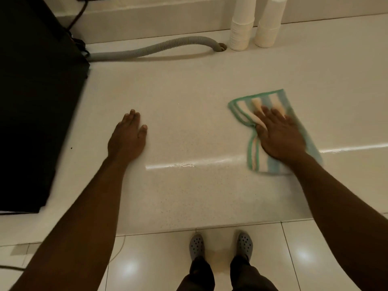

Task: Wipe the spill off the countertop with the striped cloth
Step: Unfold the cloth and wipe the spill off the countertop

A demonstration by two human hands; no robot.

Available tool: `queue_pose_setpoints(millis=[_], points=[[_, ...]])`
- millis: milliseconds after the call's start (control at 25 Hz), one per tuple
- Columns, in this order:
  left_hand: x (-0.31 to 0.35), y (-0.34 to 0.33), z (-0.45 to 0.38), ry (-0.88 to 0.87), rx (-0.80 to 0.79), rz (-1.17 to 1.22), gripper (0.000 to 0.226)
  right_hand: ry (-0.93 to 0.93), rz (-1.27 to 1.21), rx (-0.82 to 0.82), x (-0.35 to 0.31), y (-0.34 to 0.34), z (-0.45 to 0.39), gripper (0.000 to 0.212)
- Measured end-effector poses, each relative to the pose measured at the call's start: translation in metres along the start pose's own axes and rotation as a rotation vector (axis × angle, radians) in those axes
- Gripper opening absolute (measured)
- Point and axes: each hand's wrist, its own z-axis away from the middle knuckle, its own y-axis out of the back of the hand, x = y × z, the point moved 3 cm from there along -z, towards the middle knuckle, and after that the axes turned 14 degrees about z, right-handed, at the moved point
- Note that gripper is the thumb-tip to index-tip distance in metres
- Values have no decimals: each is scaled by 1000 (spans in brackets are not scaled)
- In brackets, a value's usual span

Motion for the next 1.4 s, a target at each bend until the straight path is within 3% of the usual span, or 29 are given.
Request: queue_pose_setpoints(millis=[120, 200, 400, 600, 680, 800, 840, 920, 1160, 1400], points=[[-11, 7, 12, 80, 14, -23, 61, -71, -11, -41, -24, 3, -53, 53], [-17, 10, 19, 100, 24, -29, 63, -11, -12, -51, -71, 6, -77, 54], [-17, 8, 23, 85, 49, 1, 62, 372, 9, -51, -182, 16, -59, 54], [-18, 8, 22, 74, 57, 0, 61, 823, 25, -31, -150, 14, 30, 57], [-20, 7, 22, 68, 69, -4, 61, 743, 31, 14, -106, 9, 23, 57], [-19, 5, 23, 59, 69, -13, 60, 265, -3, 9, -60, 5, -24, 51], [-17, 5, 24, 55, 73, -12, 59, 160, -7, -9, -62, 4, -40, 51], [-16, 8, 24, 53, 79, 26, 57, 121, -5, -22, -96, 7, -60, 51], [-22, 24, 26, 100, 123, 378, 52, 601, 33, -32, -223, 17, -28, 52], [-23, 17, 39, 21, -1, 136, 56, 904, 54, -31, -235, 17, 38, 54]])
